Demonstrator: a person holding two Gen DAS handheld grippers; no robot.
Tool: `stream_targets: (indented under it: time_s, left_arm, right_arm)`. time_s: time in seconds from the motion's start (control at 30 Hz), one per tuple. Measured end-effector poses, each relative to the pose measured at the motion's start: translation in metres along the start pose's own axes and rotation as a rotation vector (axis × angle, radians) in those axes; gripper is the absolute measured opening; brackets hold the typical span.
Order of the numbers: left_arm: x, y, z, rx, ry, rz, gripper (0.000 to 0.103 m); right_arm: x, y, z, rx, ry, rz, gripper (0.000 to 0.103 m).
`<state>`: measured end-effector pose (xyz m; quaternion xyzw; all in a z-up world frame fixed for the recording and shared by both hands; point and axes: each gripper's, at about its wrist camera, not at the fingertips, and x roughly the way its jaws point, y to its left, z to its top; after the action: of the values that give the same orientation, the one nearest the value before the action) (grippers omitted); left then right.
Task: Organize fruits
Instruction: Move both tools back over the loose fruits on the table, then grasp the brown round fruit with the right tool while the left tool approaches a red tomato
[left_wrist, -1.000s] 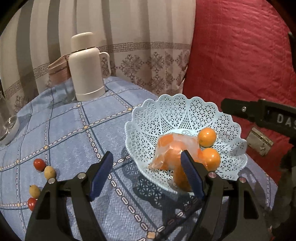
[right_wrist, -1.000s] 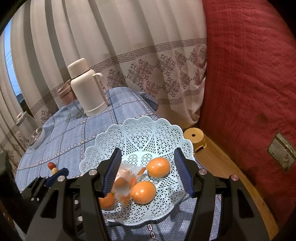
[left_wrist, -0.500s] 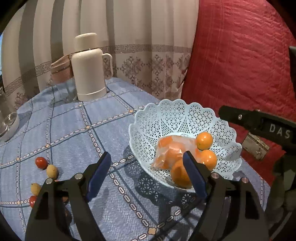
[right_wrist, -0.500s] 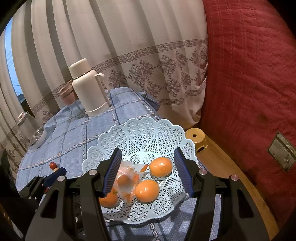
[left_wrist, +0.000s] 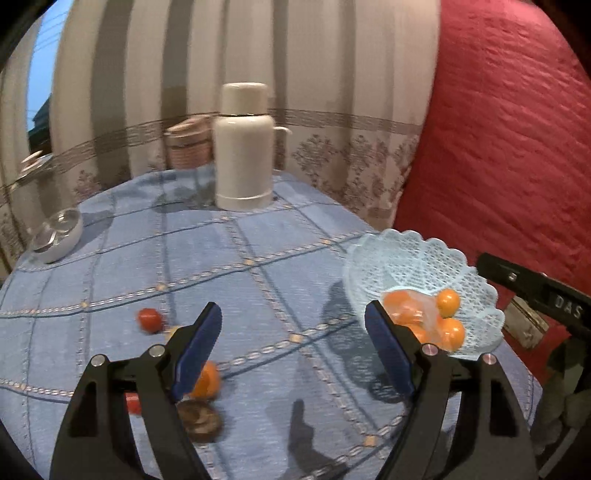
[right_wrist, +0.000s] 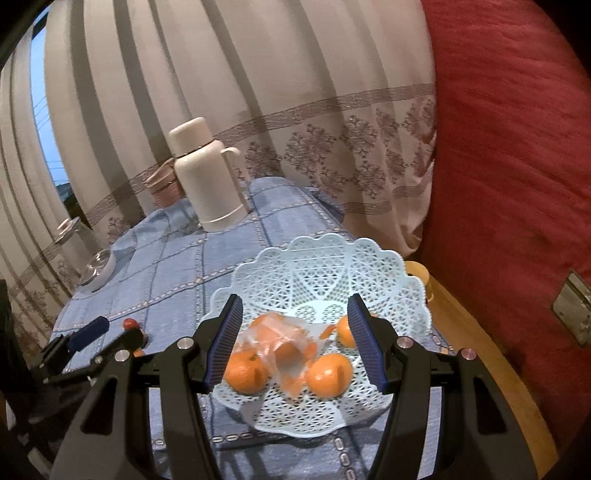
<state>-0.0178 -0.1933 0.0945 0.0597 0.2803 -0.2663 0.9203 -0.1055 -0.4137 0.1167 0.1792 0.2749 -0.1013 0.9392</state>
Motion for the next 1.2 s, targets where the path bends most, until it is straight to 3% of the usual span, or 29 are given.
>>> stream_targets:
  time_s: [0.17,0.23,0.73,0.93,1.2]
  left_arm:
    - [-0.014,0.033,-0.002,-0.042,-0.015,0.066,0.087]
    - [-0.019,0.045,-0.004,-0.048,-0.02,0.096,0.087]
    - [-0.036,0.129,-0.029,-0.168,-0.002,0.244,0.087]
    - [-0.028,0.138,-0.045,-0.168,0.04,0.259,0.086]
    - [-0.01,0.133,-0.069,-0.148,0.116,0.221,0.073]
  right_arm:
    - [-0.003,0.014,-0.003,-0.02,-0.001,0.04,0.062]
    - [-0.005,0.021,-0.005,-0.032,-0.006,0.052,0.069]
    - [0.001,0.05,-0.023,-0.078,0.031,0.1,0.072]
    - [0.007,0.065,-0.033,-0.103,0.057,0.122,0.072]
    - [0.014,0.088,-0.048,-0.147,0.099,0.16,0.072]
